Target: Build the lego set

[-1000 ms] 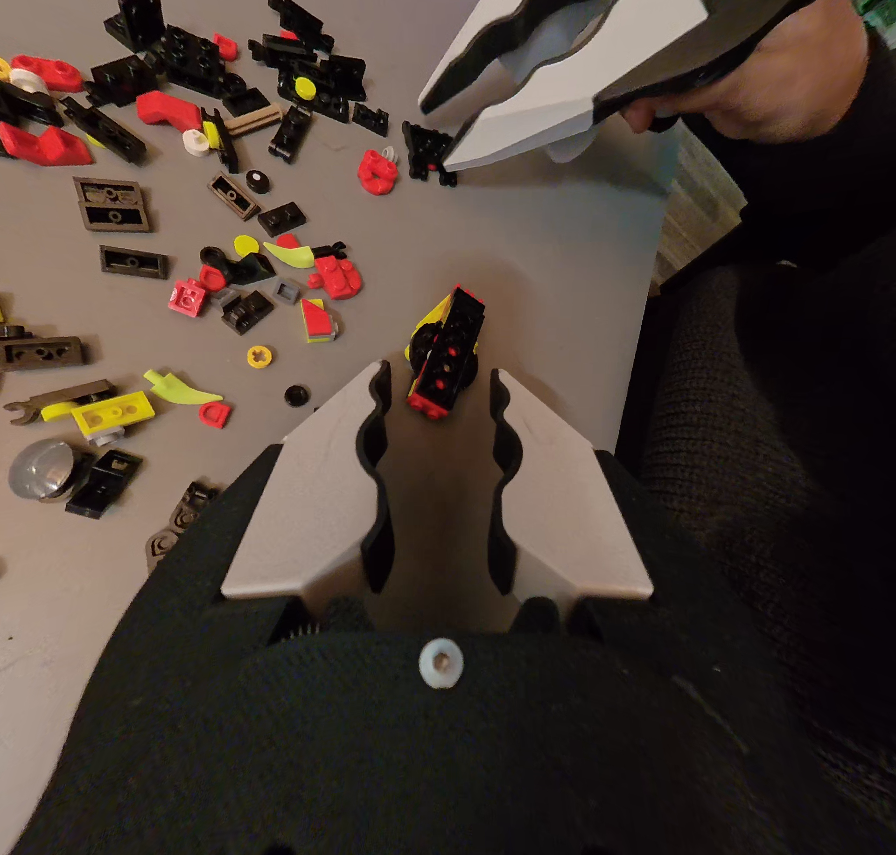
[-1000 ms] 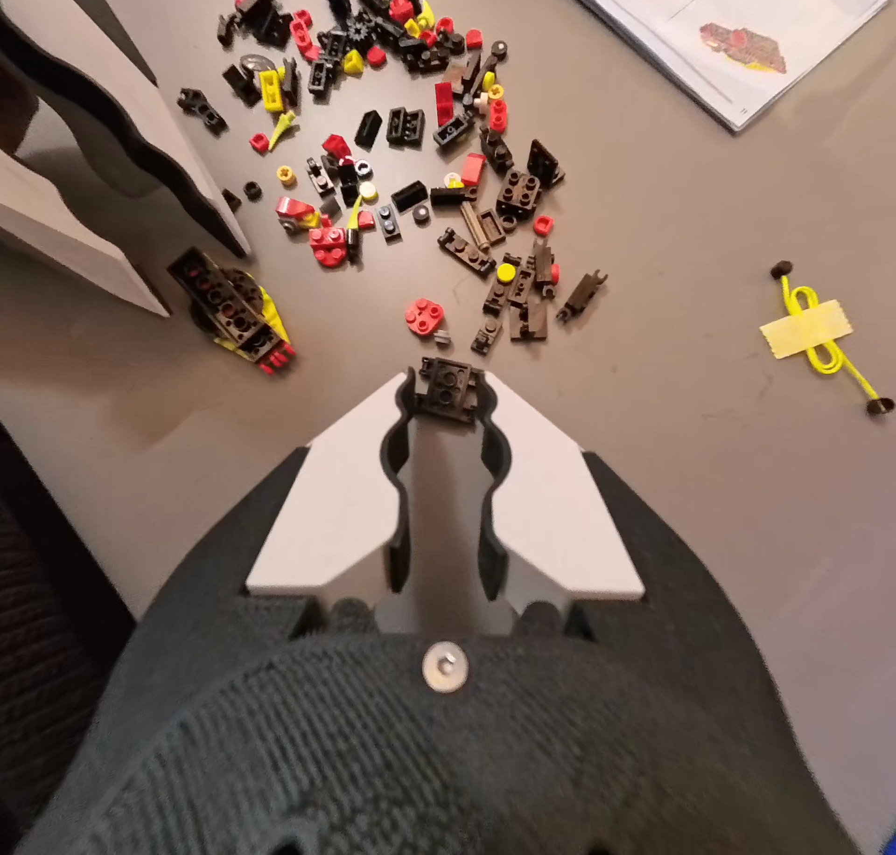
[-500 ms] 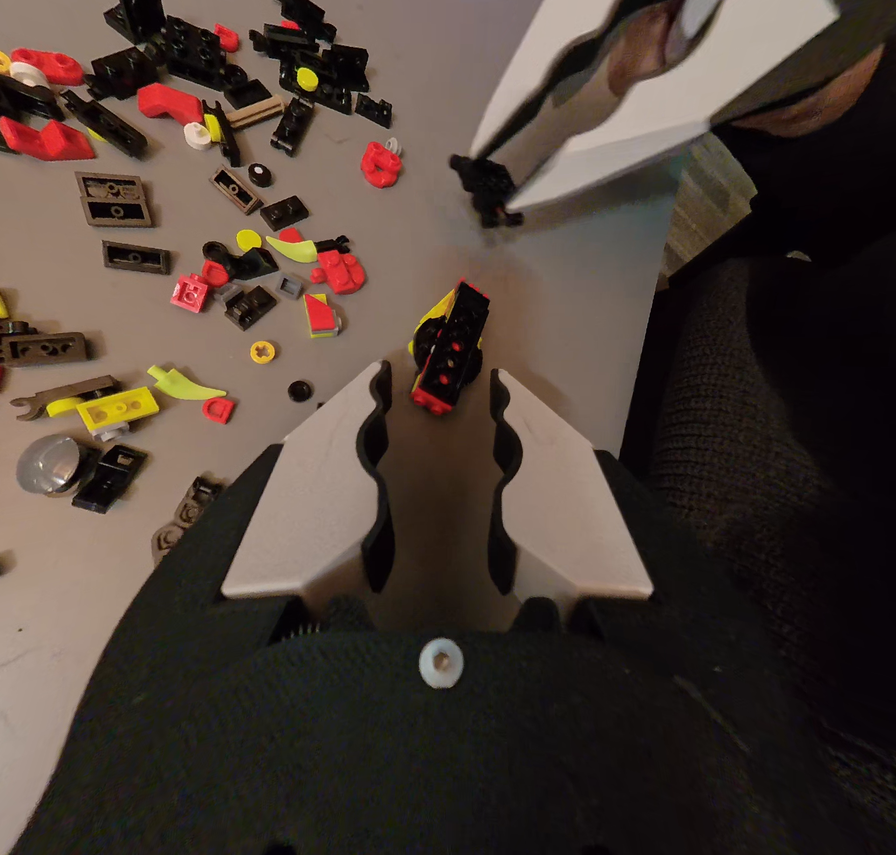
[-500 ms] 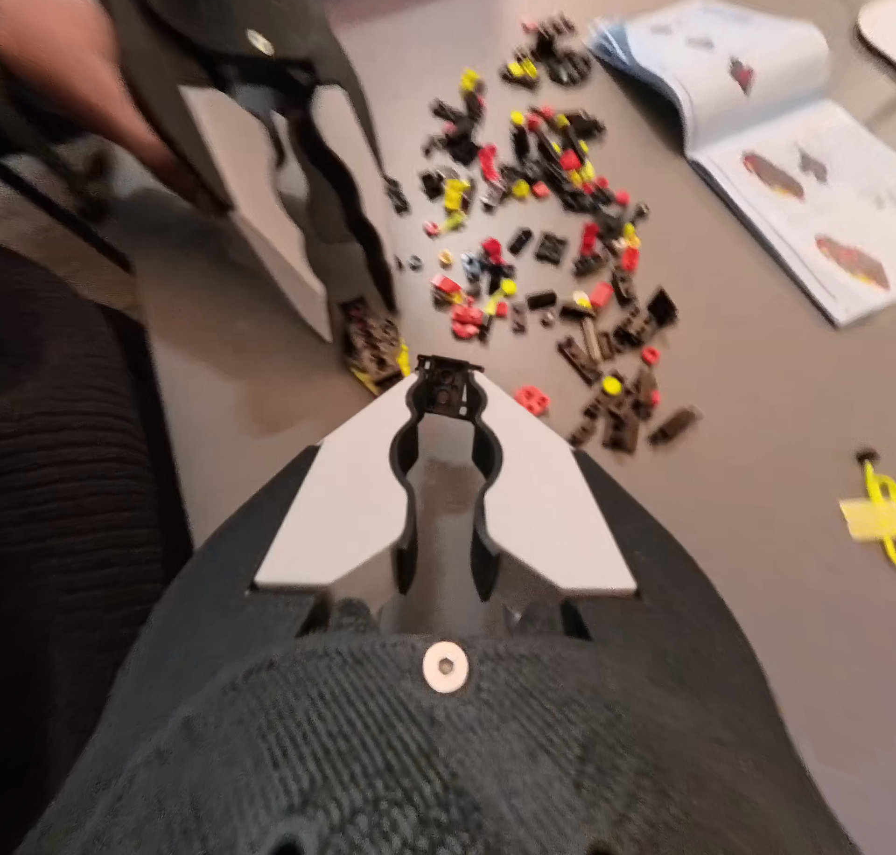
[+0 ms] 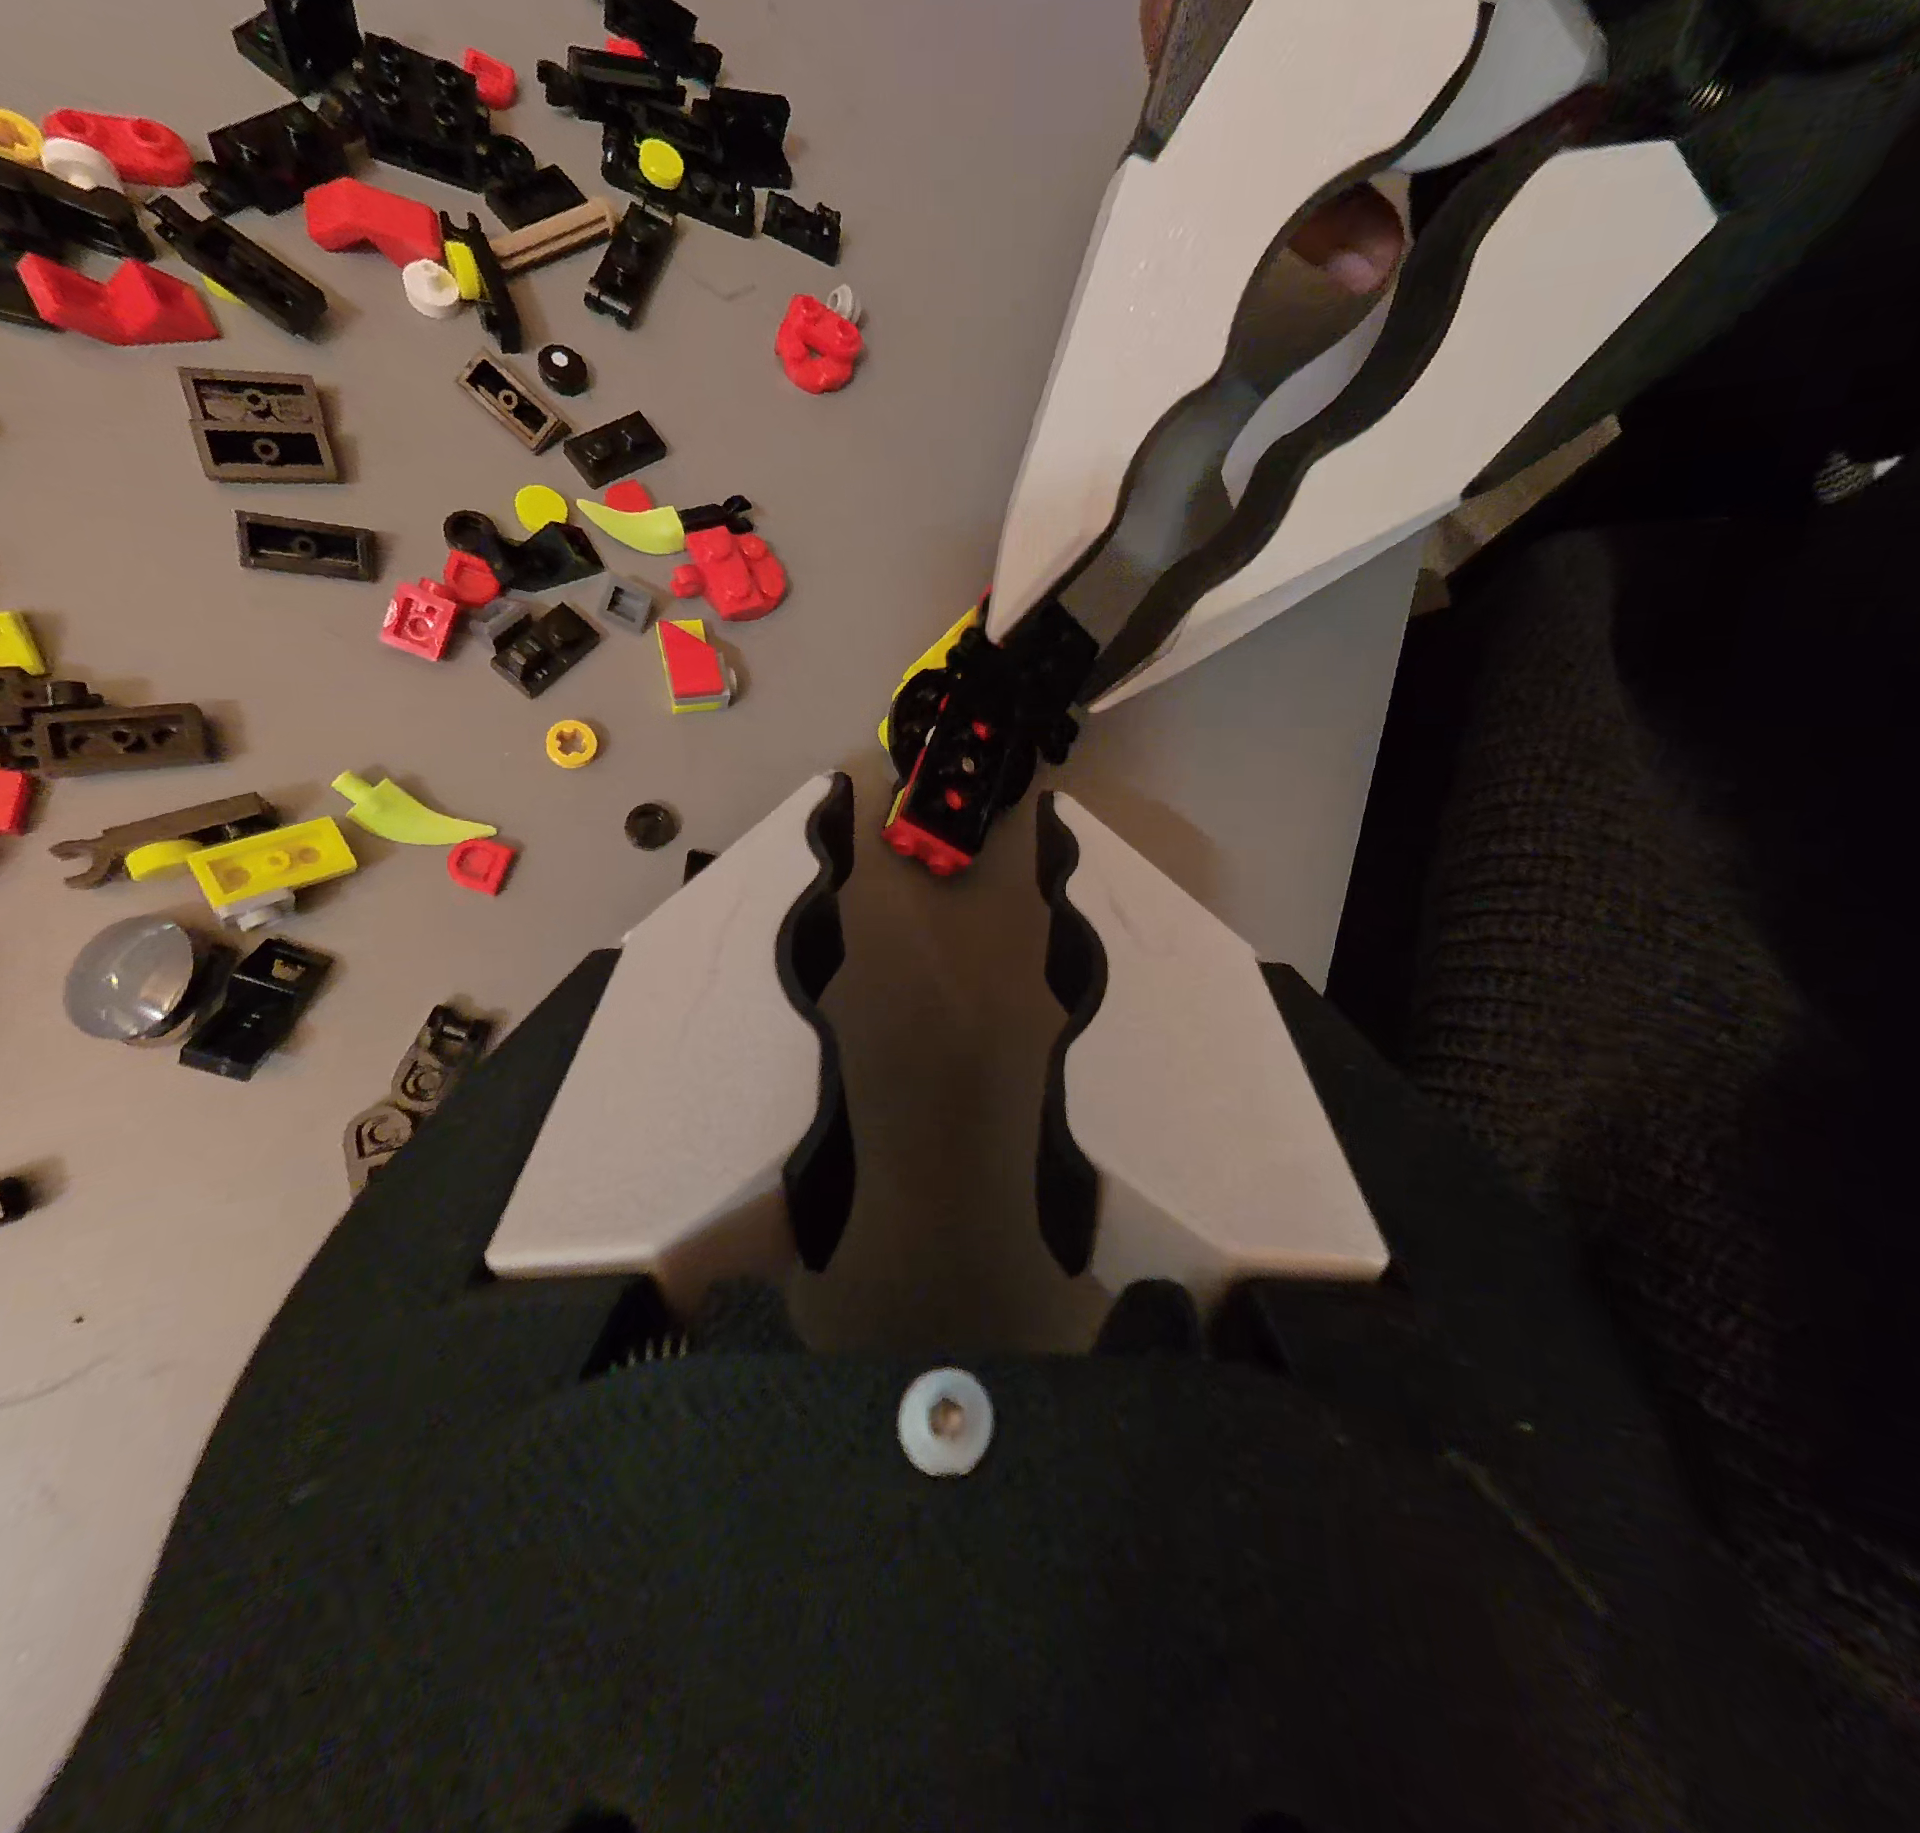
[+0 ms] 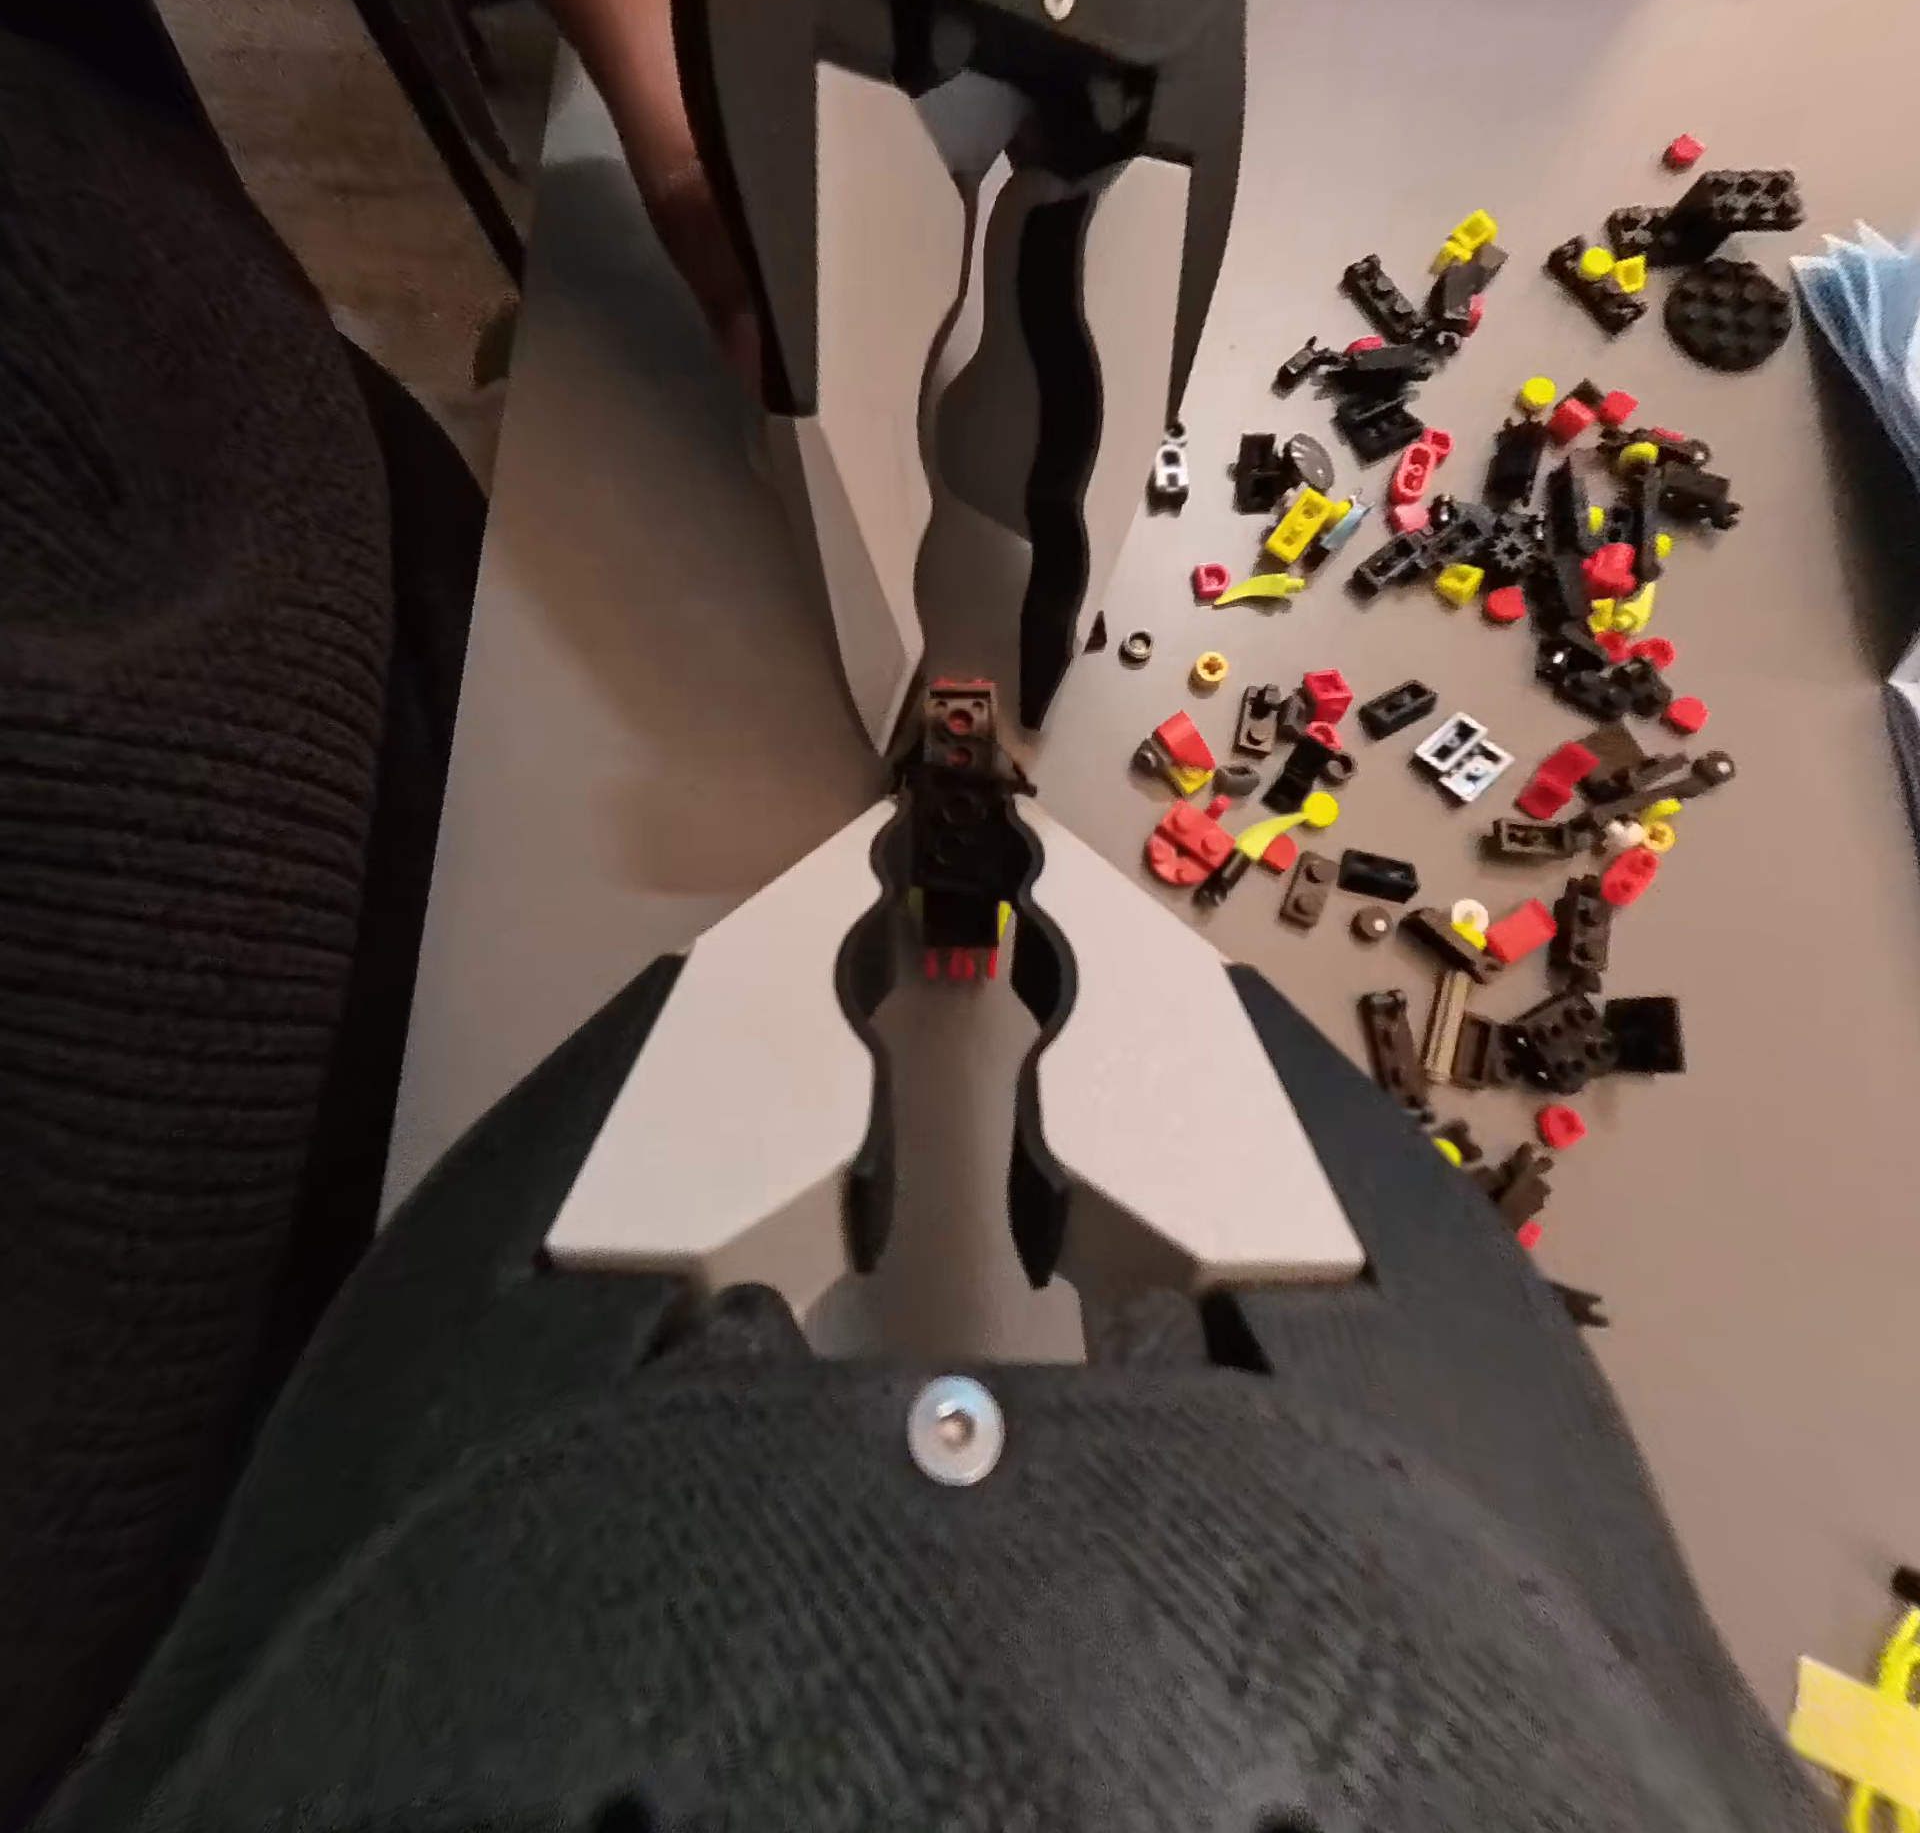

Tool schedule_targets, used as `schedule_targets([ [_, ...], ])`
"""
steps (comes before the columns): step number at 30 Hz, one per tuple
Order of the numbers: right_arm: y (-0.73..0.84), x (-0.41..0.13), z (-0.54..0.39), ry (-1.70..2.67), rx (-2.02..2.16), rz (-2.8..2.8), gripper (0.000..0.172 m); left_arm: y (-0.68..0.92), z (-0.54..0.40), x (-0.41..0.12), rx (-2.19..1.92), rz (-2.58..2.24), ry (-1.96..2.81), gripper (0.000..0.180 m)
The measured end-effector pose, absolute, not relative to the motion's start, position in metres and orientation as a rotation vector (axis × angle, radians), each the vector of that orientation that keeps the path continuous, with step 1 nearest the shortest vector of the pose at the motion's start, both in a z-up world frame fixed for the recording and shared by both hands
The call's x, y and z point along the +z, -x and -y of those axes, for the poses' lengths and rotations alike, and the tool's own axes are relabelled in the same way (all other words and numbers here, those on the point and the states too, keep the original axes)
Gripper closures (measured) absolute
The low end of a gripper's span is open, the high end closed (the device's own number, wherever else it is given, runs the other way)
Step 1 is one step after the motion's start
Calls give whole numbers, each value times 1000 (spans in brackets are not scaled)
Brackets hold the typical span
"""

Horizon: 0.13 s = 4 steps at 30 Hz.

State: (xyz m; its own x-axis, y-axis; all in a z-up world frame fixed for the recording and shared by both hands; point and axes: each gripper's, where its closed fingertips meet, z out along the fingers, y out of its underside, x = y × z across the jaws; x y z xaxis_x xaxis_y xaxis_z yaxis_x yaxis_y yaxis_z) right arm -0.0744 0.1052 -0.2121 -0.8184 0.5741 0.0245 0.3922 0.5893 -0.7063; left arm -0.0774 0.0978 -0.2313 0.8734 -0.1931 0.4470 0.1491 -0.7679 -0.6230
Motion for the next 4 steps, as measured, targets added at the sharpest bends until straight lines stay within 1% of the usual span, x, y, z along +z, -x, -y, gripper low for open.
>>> schedule_targets([
  [4,76,-216,-104,788,1051,2623,157,79,-99,-234,-635,-22,2366,153],
])
